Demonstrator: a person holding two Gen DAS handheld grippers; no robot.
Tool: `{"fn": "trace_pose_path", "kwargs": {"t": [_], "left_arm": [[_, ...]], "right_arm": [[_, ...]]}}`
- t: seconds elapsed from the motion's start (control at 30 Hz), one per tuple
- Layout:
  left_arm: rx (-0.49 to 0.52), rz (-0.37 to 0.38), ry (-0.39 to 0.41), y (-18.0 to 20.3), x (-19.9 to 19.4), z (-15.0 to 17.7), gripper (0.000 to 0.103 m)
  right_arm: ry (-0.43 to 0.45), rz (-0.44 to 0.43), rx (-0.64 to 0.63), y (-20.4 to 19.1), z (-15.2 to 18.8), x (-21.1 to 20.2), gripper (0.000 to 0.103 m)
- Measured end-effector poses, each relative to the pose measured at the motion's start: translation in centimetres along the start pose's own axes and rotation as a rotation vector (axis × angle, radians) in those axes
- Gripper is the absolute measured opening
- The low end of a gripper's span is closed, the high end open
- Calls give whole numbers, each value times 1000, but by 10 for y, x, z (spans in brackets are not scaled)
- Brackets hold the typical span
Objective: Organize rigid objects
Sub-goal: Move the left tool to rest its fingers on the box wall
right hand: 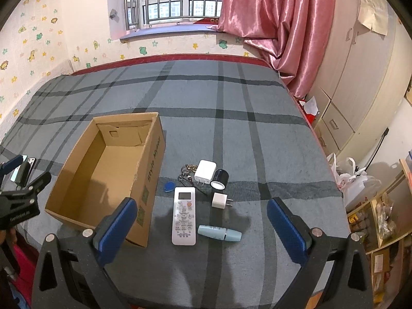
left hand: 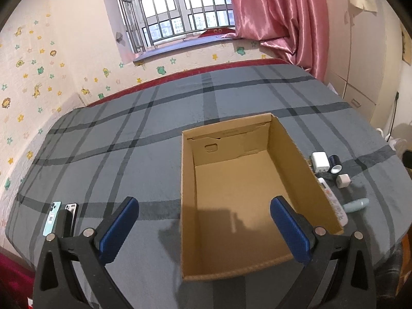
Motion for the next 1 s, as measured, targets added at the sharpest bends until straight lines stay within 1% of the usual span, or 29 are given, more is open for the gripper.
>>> {"fn": "trace_pose_path", "kwargs": {"t": [0.17, 0.27, 0.53, 0.8, 1.0], "left_arm": [[10, 5, 3, -4, 22, -4, 103], [17, -17, -6, -7, 39, -6, 103], [5, -34, -21, -14, 78, -8, 103], [-41, -16, -73, -25, 125, -3, 103], [-86, -6, -107, -32, 141, 1, 103]], "right_arm": [[-4, 3, 7, 3, 1, 2, 103], [-8, 3, 4, 3, 3, 3, 103], [-22, 5, 7, 5, 5, 9, 103], [-33, 4, 3, 3, 6, 13, 103], [-41, 1, -11, -1, 8, 16, 103]]}}
Point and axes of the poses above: each gripper's, at about its wrist camera, not at the fingertips, and x roughly the way its jaws point, y to its right, z to its underside, the point moved 8 cm from there along x, roughly the way its jaws point
